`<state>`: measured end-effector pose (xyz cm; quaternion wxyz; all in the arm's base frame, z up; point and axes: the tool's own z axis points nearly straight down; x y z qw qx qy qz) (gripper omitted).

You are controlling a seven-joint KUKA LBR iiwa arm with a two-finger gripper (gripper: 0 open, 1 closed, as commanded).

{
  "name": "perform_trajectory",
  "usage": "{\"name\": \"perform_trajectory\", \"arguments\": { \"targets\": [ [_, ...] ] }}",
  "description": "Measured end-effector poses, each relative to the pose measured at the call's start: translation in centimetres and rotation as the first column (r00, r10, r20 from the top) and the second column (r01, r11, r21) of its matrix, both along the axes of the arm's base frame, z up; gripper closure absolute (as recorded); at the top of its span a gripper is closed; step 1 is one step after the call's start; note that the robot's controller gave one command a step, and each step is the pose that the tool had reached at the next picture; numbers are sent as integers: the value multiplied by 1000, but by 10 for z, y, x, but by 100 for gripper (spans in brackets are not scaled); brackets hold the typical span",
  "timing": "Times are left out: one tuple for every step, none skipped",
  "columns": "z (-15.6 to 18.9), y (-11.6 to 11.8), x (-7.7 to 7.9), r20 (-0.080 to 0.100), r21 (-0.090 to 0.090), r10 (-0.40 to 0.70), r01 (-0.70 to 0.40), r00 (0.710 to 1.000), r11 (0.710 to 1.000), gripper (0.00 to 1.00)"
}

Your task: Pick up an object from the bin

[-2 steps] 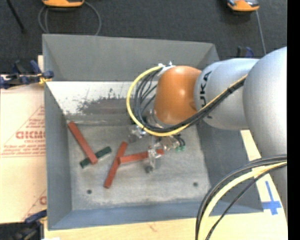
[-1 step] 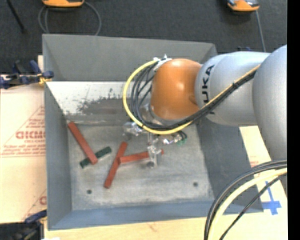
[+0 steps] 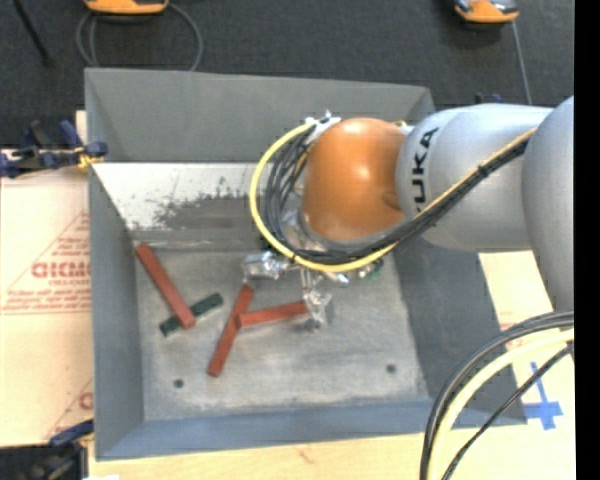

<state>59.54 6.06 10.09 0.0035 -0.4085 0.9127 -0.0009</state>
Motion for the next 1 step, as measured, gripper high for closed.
{"name": "perform_trajectory", "arguments": {
  "targets": [
    [-28, 22, 11, 8, 0, 159, -159, 987, 987, 0]
  ]
}}
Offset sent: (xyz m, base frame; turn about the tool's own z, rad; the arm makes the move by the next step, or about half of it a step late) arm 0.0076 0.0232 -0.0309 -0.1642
